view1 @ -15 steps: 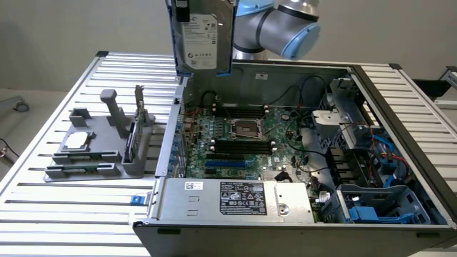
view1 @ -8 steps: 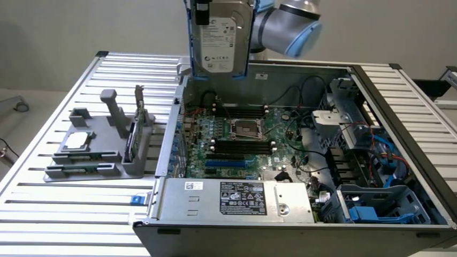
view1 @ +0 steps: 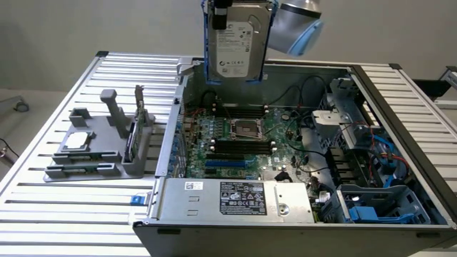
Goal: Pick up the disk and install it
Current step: 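Pick up the disk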
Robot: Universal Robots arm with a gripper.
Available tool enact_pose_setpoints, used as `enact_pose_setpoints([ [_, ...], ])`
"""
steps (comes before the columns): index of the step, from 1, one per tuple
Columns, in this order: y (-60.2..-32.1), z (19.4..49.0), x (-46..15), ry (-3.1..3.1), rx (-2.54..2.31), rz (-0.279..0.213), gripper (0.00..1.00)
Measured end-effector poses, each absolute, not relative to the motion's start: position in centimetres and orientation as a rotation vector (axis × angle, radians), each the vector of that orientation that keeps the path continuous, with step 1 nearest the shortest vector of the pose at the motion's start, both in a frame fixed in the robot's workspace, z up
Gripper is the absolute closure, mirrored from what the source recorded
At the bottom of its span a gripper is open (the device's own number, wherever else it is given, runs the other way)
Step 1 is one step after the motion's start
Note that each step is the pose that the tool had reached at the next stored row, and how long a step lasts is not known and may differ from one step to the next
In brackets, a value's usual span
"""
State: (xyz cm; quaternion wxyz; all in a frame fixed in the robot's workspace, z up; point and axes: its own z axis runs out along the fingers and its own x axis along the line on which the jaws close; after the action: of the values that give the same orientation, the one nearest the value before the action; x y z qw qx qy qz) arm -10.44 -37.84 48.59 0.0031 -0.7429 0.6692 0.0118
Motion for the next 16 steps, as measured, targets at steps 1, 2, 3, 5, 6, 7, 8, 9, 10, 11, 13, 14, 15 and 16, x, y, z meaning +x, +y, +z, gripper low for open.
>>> enact_pose_setpoints([
  [1, -38.1, 48.6, -10.1, 2.098, -2.329, 0.037, 0.67],
  [2, -38.3, 48.6, -9.8, 2.098, -2.329, 0.037, 0.67],
  [3, -38.5, 48.6, -9.5, 2.098, -2.329, 0.037, 0.67],
  [5, -39.0, 48.6, -8.8, 2.098, -2.329, 0.037, 0.67],
  [6, -39.2, 48.6, -8.5, 2.098, -2.329, 0.037, 0.67],
  [7, -39.4, 48.6, -8.2, 2.098, -2.329, 0.037, 0.67],
  [8, -39.6, 48.6, -7.9, 2.098, -2.329, 0.037, 0.67],
  [9, -39.9, 48.6, -7.5, 2.098, -2.329, 0.037, 0.67],
  [10, -40.1, 48.5, -7.2, 2.098, -2.329, 0.037, 0.67],
  [11, -40.3, 48.5, -6.8, 2.098, -2.329, 0.037, 0.67],
  [13, -40.8, 48.5, -6.2, 2.098, -2.329, 0.037, 0.67],
  [14, -41.0, 48.5, -5.9, 2.098, -2.329, 0.037, 0.67],
  [15, -41.3, 48.5, -5.5, 2.098, -2.33, 0.037, 0.67],
  [16, -41.5, 48.5, -5.2, 2.099, -2.329, 0.037, 0.67],
])
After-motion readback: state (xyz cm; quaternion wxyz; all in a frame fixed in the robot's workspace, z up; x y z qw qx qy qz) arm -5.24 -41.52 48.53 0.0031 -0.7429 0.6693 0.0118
